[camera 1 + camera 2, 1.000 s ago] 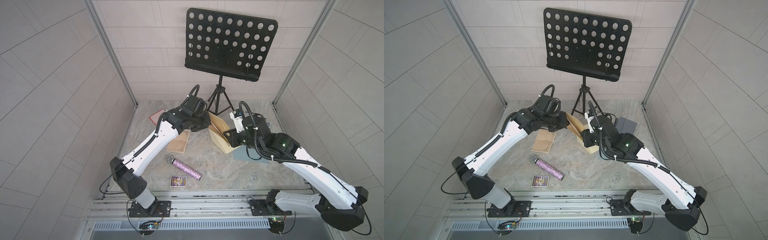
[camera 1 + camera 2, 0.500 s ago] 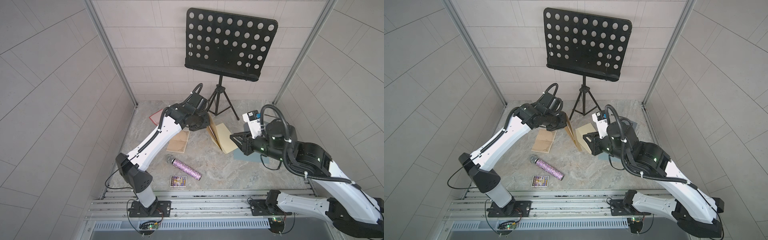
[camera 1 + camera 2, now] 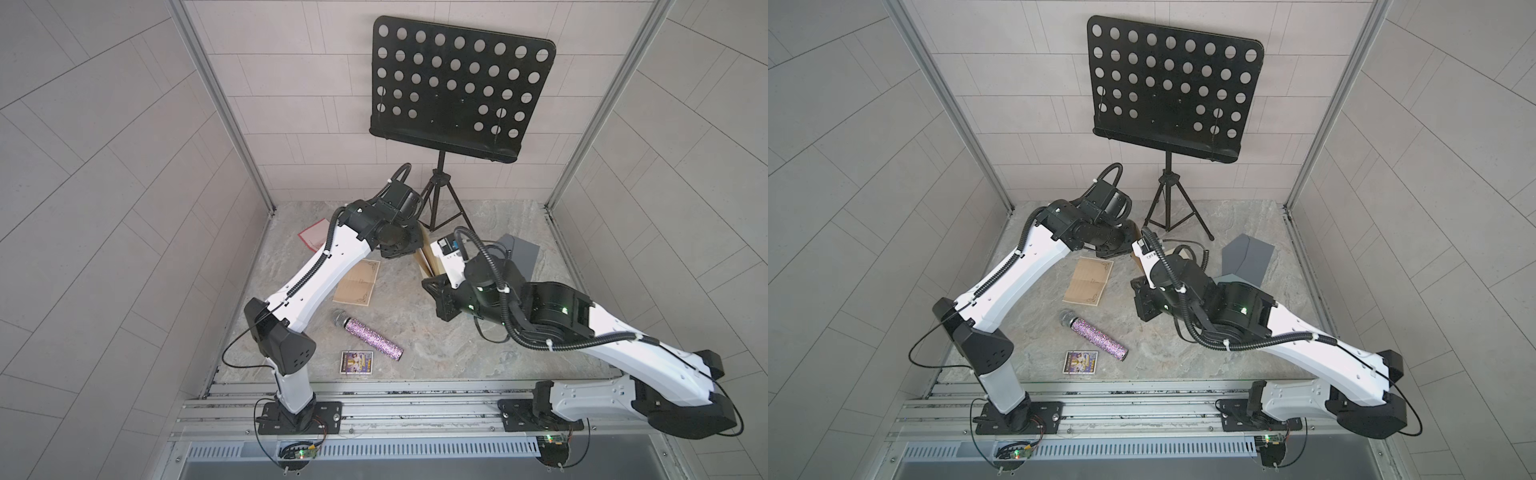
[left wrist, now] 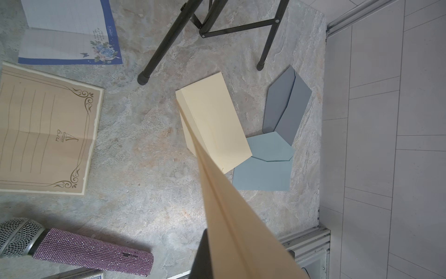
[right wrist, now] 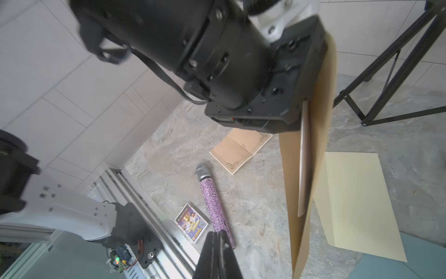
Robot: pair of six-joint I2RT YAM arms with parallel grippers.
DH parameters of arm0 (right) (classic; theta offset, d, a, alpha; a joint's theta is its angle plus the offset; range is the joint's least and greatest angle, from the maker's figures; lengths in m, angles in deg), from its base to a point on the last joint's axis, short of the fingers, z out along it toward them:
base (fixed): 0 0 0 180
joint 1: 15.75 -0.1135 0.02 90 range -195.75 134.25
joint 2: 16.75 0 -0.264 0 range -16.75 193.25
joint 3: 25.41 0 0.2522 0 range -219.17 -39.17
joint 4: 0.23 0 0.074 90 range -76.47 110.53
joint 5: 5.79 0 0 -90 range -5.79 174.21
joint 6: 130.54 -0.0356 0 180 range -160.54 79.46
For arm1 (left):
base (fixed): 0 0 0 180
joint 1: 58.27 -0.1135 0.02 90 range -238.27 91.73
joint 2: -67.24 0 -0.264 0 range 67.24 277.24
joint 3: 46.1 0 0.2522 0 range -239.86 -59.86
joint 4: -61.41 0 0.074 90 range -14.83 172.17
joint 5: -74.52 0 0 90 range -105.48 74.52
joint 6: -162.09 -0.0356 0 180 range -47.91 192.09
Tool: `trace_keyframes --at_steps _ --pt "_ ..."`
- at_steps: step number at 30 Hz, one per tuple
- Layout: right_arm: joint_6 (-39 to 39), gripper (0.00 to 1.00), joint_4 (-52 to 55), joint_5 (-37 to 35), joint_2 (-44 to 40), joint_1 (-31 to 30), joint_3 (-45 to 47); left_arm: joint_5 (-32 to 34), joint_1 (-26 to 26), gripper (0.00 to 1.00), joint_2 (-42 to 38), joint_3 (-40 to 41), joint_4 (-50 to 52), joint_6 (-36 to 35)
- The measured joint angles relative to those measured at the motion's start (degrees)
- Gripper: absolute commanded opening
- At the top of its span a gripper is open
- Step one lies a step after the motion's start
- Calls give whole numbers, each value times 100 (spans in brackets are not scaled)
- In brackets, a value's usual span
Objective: Take the letter paper out of the envelope
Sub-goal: Take out the letter paper from the envelope.
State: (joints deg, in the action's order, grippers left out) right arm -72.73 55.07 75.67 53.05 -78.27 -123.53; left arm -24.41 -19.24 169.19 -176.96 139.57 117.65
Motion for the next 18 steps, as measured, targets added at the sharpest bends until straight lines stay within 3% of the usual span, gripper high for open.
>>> trace_keyframes --at_steps 10,18 --pt "177 7 262 -717 358 245 -120 -66 0 0 0 -24 76 28" --pt "280 11 280 -667 420 758 -138 -131 -2 0 0 -26 70 136"
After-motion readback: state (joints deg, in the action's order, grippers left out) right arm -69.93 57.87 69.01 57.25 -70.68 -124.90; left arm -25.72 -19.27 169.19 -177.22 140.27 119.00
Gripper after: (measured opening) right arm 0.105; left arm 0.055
